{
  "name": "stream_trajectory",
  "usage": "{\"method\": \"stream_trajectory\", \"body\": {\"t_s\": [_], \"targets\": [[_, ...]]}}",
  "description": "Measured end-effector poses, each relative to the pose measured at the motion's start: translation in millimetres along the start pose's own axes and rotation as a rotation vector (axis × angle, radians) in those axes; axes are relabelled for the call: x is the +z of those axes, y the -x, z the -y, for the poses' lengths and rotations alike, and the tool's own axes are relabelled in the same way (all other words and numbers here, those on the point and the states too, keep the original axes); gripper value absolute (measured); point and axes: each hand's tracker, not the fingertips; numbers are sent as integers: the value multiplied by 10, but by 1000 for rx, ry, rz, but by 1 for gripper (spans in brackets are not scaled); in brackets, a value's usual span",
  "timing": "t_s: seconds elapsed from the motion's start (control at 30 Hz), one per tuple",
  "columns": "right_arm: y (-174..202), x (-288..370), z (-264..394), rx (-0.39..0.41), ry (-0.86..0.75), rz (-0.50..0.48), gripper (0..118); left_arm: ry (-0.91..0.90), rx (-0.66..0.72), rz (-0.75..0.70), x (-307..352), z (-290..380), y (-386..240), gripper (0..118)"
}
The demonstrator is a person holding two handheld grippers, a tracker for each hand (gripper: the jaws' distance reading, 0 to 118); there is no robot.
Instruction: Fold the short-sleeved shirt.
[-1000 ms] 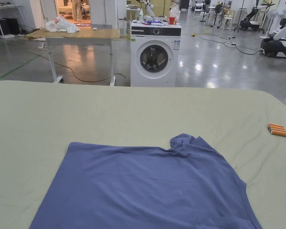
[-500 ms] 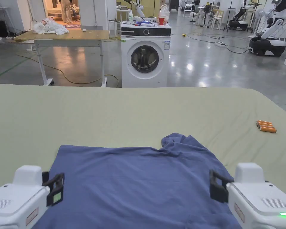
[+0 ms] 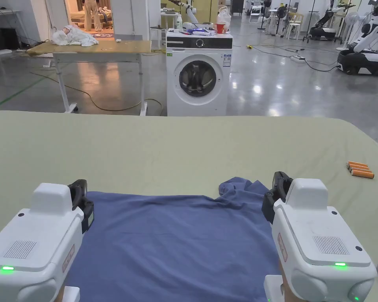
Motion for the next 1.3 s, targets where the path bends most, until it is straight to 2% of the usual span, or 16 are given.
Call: {"method": "stream_trajectory", "body": {"t_s": [0.13,0.37,0.5,0.53,0.67,0.7,0.9,1.03,1.13,1.17,1.27,1.3], "targets": [[-20,46,21,17,12,-21,0,92,1,23,100,65,251,0],[-67,72,202,39,88,-43,0,426,15,104,503,485,769,0],[-69,61,316,30,143,-52,0,625,76,154,669,755,953,3],[-69,60,346,27,153,-59,0,670,91,160,659,845,1024,9],[-58,64,426,38,189,-69,0,815,123,162,686,1095,1093,62],[-62,70,441,41,195,-72,0,856,141,150,670,1159,1100,64],[-144,108,531,63,244,-65,0,940,190,45,575,1357,987,64],[-240,148,608,72,276,-51,0,951,196,32,536,1359,872,60],[-324,180,667,78,305,-40,0,958,151,34,545,1306,821,49],[-349,202,679,80,317,-35,0,956,138,39,545,1298,790,40],[-453,264,726,91,365,-25,0,958,115,85,558,1247,735,30],[-501,305,744,95,378,-23,0,961,116,106,551,1236,705,20]]}}
